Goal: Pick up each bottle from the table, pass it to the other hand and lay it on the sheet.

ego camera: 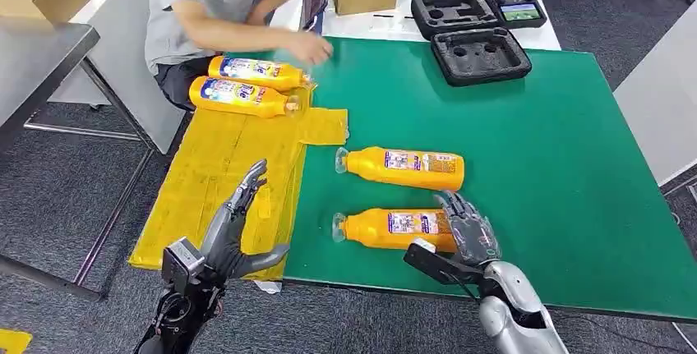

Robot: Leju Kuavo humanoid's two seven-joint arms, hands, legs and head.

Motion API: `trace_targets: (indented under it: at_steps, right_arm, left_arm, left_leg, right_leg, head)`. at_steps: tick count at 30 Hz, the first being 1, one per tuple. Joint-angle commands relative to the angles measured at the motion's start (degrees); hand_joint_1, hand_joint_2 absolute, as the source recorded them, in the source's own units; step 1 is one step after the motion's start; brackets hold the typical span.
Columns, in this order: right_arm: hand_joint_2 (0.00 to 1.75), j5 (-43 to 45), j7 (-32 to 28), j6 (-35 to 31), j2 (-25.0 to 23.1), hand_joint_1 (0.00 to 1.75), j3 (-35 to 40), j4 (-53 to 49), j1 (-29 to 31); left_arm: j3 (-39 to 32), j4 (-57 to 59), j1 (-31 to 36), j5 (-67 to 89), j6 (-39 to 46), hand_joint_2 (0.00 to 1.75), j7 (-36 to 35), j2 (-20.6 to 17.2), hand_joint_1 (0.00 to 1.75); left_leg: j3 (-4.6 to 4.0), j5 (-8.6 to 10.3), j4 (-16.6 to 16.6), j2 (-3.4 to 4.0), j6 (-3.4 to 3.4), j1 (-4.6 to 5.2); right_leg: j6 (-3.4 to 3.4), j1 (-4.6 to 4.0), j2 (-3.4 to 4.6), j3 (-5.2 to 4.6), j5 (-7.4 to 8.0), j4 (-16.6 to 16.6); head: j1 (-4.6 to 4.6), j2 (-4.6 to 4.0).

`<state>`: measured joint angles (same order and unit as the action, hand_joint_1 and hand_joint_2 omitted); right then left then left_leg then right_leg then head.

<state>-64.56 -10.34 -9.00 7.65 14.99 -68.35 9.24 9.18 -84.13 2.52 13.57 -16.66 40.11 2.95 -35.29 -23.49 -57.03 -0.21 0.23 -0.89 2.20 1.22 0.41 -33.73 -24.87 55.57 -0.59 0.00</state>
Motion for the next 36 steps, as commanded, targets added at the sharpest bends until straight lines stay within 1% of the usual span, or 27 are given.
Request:
trace_targets:
  at_steps: [1, 7, 8, 9, 12, 14, 16, 17, 18, 20, 21, 22, 23, 24, 26, 27, 28, 29, 31, 32, 34, 35, 36]
  right_arm:
    - [1.75, 2.5, -1.4, 2.6, 0.2, 1.75, -0.9, 6.3, 1.4]
    - [1.75, 2.5, -1.4, 3.1, 0.6, 1.75, -0.6, 7.1, 1.4]
    - [1.75, 2.5, -1.4, 3.1, 0.6, 1.75, -0.6, 7.1, 1.4]
    - [1.75, 2.5, -1.4, 3.1, 0.6, 1.75, -0.6, 7.1, 1.4]
    - [1.75, 2.5, -1.4, 3.4, 0.7, 1.75, -0.4, 7.3, 1.5]
    - [1.75, 2.5, -1.3, 3.6, 0.9, 1.75, -0.2, 7.3, 1.4]
    - [1.75, 2.5, -1.0, 3.9, 1.1, 1.75, -0.3, 7.2, 1.2]
    - [1.75, 2.5, -1.0, 4.0, 1.2, 1.75, -0.3, 7.1, 1.1]
    - [1.75, 2.6, -0.9, 4.1, 1.1, 1.75, -0.4, 7.1, 1.1]
    - [1.75, 2.9, -0.4, 4.6, 1.0, 1.75, -0.7, 7.5, 1.3]
    - [1.75, 3.2, -0.4, 4.8, 1.0, 1.75, -0.9, 7.6, 1.3]
    - [1.75, 4.8, -2.0, 4.4, 0.6, 1.75, -1.5, 7.7, 1.3]
    - [1.75, 4.8, -2.0, 4.4, 0.6, 1.75, -1.5, 7.7, 1.3]
    - [1.75, 4.8, -2.0, 4.4, 0.6, 1.75, -1.5, 7.7, 1.3]
    - [1.75, 4.8, -2.0, 4.4, 0.6, 1.75, -1.5, 7.7, 1.3]
    - [1.75, 12.0, -7.4, 6.7, -0.6, 1.75, -3.6, 7.1, 0.7]
    - [1.75, 16.1, -10.4, 8.0, -1.0, 1.75, -4.6, 6.4, 0.2]
    - [1.75, 18.3, -13.1, 7.6, -1.3, 1.75, -5.0, 5.8, 0.0]
    - [1.75, 21.8, -16.2, 7.7, -2.2, 1.75, -5.9, 5.4, 0.3]
    - [1.75, 23.0, -17.2, 8.0, -2.4, 1.75, -6.1, 5.1, 0.4]
    - [1.75, 26.3, -19.3, 8.9, -2.9, 1.75, -6.7, 4.5, 0.4]
    - [1.75, 27.2, -19.7, 9.1, -2.8, 1.75, -6.8, 4.0, 0.2]
    - [1.75, 27.4, -19.8, 9.2, -2.7, 1.75, -6.6, 3.7, 0.0]
  left_arm:
    - [1.8, 5.0, 2.9, -0.3, 0.4, 1.75, -0.1, -0.4, 0.0]
    - [2.4, 5.6, 3.4, -0.3, 0.4, 1.75, -0.1, -0.3, 0.0]
    - [2.4, 5.6, 3.4, -0.3, 0.4, 1.75, -0.1, -0.3, 0.0]
    - [2.4, 5.6, 3.4, -0.3, 0.4, 1.75, -0.1, -0.3, 0.0]
    - [2.6, 5.8, 3.6, -0.1, 0.6, 1.75, -0.1, -0.4, 0.0]
    - [3.0, 6.2, 4.2, -0.1, 0.7, 1.75, -0.1, -0.5, 0.0]
    - [3.4, 6.9, 4.9, -0.5, 0.7, 1.75, -0.1, -0.6, 0.0]
    - [3.5, 7.0, 5.1, -0.6, 0.6, 1.75, -0.1, -0.7, 0.0]
    - [3.7, 7.4, 5.5, -0.8, 0.7, 1.75, -0.1, -0.8, 0.0]
    - [4.0, 7.9, 6.1, -1.2, 0.7, 1.75, -0.1, -1.0, 0.0]
    - [4.0, 8.0, 6.1, -1.3, 0.7, 1.75, -0.1, -1.0, 0.0]
    - [4.2, 8.0, 6.3, -1.5, 0.8, 1.75, -0.1, -1.0, 0.0]
    - [4.2, 8.0, 6.3, -1.5, 0.8, 1.75, -0.1, -1.0, 0.0]
    - [4.2, 8.0, 6.3, -1.5, 0.8, 1.75, -0.1, -1.0, 0.0]
    - [4.2, 8.0, 6.3, -1.5, 0.8, 1.75, -0.1, -1.0, 0.0]
    - [4.5, 7.4, 6.3, -2.1, 1.3, 1.75, -0.1, -1.0, 0.0]
    - [4.6, 7.0, 6.3, -2.7, 1.9, 1.75, -0.1, -0.9, 0.0]
    - [4.6, 6.1, 6.1, -4.2, 3.0, 1.75, -0.1, -0.6, 0.0]
    - [3.8, 4.8, 5.8, -7.2, 3.5, 1.75, -0.1, 0.0, 0.0]
    - [3.4, 4.2, 5.6, -8.0, 3.5, 1.75, -0.1, 0.3, 0.0]
    - [2.2, 3.4, 5.6, -10.1, 3.1, 1.75, -0.1, 1.2, 0.0]
    - [1.4, 4.2, 6.1, -10.9, 3.1, 1.75, -0.1, 1.8, 0.0]
    - [1.0, 5.2, 6.7, -11.3, 3.1, 1.75, -0.1, 2.1, 0.0]
  left_leg:
    - [0.23, -0.03, 0.1, -0.1, 0.02, -0.01]
    - [0.29, -0.02, 0.1, -0.09, 0.02, -0.02]
    - [0.45, -0.07, 0.1, -0.11, 0.04, -0.04]
    - [0.36, -0.03, 0.1, -0.1, 0.02, -0.03]
    - [0.53, -0.08, 0.1, -0.15, 0.04, -0.05]
    - [0.34, -0.01, 0.1, -0.09, 0.02, -0.02]
    - [0.6, -0.12, 0.0, -0.16, 0.06, -0.07]
    - [0.44, -0.03, 0.1, -0.16, 0.03, -0.04]
    - [0.56, -0.06, 0.1, -0.19, 0.05, -0.05]
    - [0.52, -0.03, 0.1, -0.18, 0.03, -0.04]
    - [0.47, -0.01, 0.1, -0.14, 0.02, -0.03]
    - [0.55, -0.03, 0.1, -0.18, 0.04, -0.05]
    - [0.65, -0.07, 0.1, -0.22, 0.05, -0.07]
    - [0.49, -0.01, 0.1, -0.12, 0.02, -0.03]
    - [0.62, -0.05, 0.1, -0.16, 0.04, -0.05]
    - [0.63, -0.03, 0.1, -0.15, 0.03, -0.04]
    - [0.68, -0.06, 0.1, -0.14, 0.04, -0.05]
    - [0.63, -0.05, 0.1, -0.15, 0.03, -0.05]
    - [0.54, -0.02, 0.0, -0.15, 0.02, -0.04]
    - [0.61, -0.07, 0.0, -0.14, 0.03, -0.08]
    - [0.48, -0.06, 0.0, 0.01, 0.01, -0.04]
    - [0.56, -0.12, 0.0, 0.06, 0.02, -0.06]
    - [0.46, -0.07, 0.0, 0.01, 0.02, -0.01]
  right_leg:
    - [-0.06, -0.03, -0.14, 0.28, -0.05, -0.1]
    - [-0.06, -0.04, -0.11, 0.33, -0.03, -0.1]
    - [-0.1, -0.07, -0.16, 0.51, -0.08, -0.1]
    - [-0.07, -0.04, -0.13, 0.41, -0.05, -0.1]
    - [-0.13, -0.09, -0.21, 0.61, -0.11, -0.1]
    - [-0.06, -0.04, -0.11, 0.37, -0.03, -0.1]
    - [-0.16, -0.12, -0.23, 0.72, -0.13, -0.1]
    - [-0.09, -0.06, -0.2, 0.52, -0.07, -0.1]
    - [-0.12, -0.09, -0.24, 0.64, -0.1, -0.1]
    - [-0.1, -0.07, -0.22, 0.59, -0.07, -0.1]
    - [-0.07, -0.05, -0.17, 0.51, -0.04, -0.1]
    - [-0.1, -0.08, -0.23, 0.64, -0.07, -0.1]
    - [-0.14, -0.11, -0.28, 0.77, -0.1, -0.2]
    - [-0.07, -0.05, -0.15, 0.55, -0.03, -0.1]
    - [-0.11, -0.08, -0.21, 0.71, -0.07, -0.1]
    - [-0.1, -0.07, -0.19, 0.7, -0.06, -0.1]
    - [-0.12, -0.08, -0.19, 0.76, -0.08, -0.2]
    - [-0.12, -0.08, -0.2, 0.71, -0.08, -0.1]
    - [-0.08, -0.06, -0.18, 0.59, -0.05, -0.1]
    - [-0.13, -0.11, -0.19, 0.7, -0.09, -0.1]
    - [-0.1, -0.07, -0.03, 0.52, -0.04, 0.0]
    - [-0.14, -0.09, 0.0, 0.59, -0.09, 0.0]
    - [-0.1, -0.04, -0.04, 0.49, -0.06, 0.0]
  head:
    - [0.0, 0.0]
    - [0.0, 0.0]
    - [0.0, 0.0]
    - [0.0, 0.0]
    - [0.0, 0.0]
    - [0.0, 0.0]
    - [0.0, 0.0]
    - [-0.02, 0.0]
    - [0.0, 0.0]
    - [0.0, 0.0]
    - [0.0, 0.0]
    - [0.0, 0.0]
    - [0.0, 0.0]
    - [-0.02, 0.0]
    - [-0.02, 0.0]
    - [0.0, 0.0]
    - [0.0, 0.0]
    - [-0.02, 0.0]
    - [-0.02, 0.0]
    - [0.0, 0.0]
    - [0.02, 0.0]
    - [-0.04, 0.0]
    - [-0.02, 0.0]
